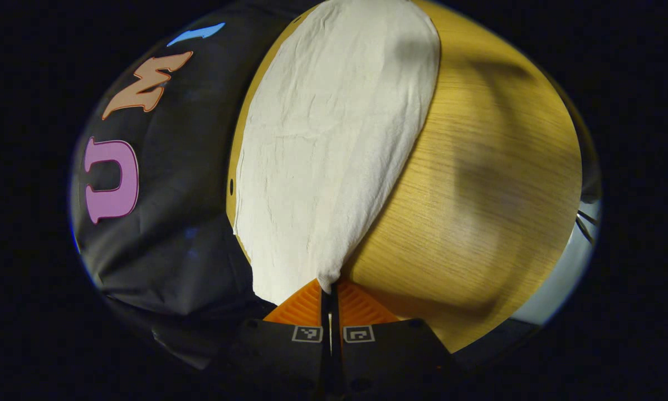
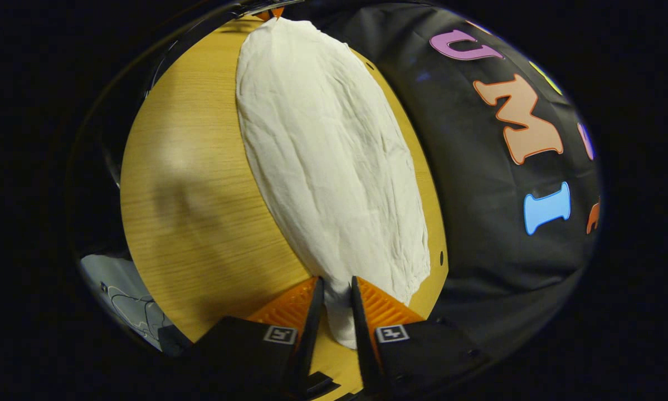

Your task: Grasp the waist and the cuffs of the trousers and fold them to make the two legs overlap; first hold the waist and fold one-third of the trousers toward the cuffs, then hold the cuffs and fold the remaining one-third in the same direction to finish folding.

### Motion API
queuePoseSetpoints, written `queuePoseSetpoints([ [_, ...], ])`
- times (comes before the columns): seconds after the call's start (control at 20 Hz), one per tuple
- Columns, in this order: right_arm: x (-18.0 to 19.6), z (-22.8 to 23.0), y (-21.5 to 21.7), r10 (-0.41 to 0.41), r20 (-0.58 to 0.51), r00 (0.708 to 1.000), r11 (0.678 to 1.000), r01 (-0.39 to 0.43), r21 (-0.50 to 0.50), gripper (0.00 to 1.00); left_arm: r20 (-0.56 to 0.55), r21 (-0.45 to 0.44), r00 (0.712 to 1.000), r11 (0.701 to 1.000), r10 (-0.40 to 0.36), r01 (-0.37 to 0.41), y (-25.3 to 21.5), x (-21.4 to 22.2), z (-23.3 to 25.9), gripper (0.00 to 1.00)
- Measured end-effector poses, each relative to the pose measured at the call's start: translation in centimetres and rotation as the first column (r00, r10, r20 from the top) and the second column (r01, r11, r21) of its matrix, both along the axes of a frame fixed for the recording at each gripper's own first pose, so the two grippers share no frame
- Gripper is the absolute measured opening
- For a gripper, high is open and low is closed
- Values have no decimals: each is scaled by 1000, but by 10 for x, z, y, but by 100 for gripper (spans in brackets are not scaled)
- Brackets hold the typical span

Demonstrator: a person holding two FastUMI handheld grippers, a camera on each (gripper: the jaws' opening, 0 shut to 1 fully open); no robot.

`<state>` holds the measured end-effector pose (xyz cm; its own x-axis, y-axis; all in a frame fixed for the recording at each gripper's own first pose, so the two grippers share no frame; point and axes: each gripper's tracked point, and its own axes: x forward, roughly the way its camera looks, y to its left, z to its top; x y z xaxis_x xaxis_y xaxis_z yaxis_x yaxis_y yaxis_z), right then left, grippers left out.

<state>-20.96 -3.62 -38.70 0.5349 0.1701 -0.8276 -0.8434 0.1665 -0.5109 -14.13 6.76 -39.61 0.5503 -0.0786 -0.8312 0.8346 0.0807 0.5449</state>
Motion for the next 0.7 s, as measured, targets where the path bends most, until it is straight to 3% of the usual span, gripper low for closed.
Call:
queuePoseSetpoints([
  [0.05,-2,-3,0,7,2,1000,1000,-7,-12,29,0,-1,1000,1000,0,0,0,0,1,0],
  [0.1,1,-5,-3,4,13,1000,1000,-4,-16,10,0,-2,1000,1000,0,0,0,0,0,0],
  [0.15,3,-5,-5,-16,13,1000,1000,16,-12,18,-1,-3,1000,1000,0,0,0,1,0,0],
  [0.2,3,-5,-9,-43,0,999,999,43,0,10,-3,-7,1000,1000,0,0,0,0,1,0],
  [0.3,3,-1,-9,-80,-13,997,997,80,15,12,-15,-5,1000,1000,6,-6,2,1,0,0],
  [0.45,15,19,-6,-67,46,997,998,67,15,13,-45,0,998,999,33,-33,3,2,2,0],
  [0.7,44,46,-7,-152,109,982,985,142,94,13,26,-35,989,989,146,-145,-1,22,38,0],
])
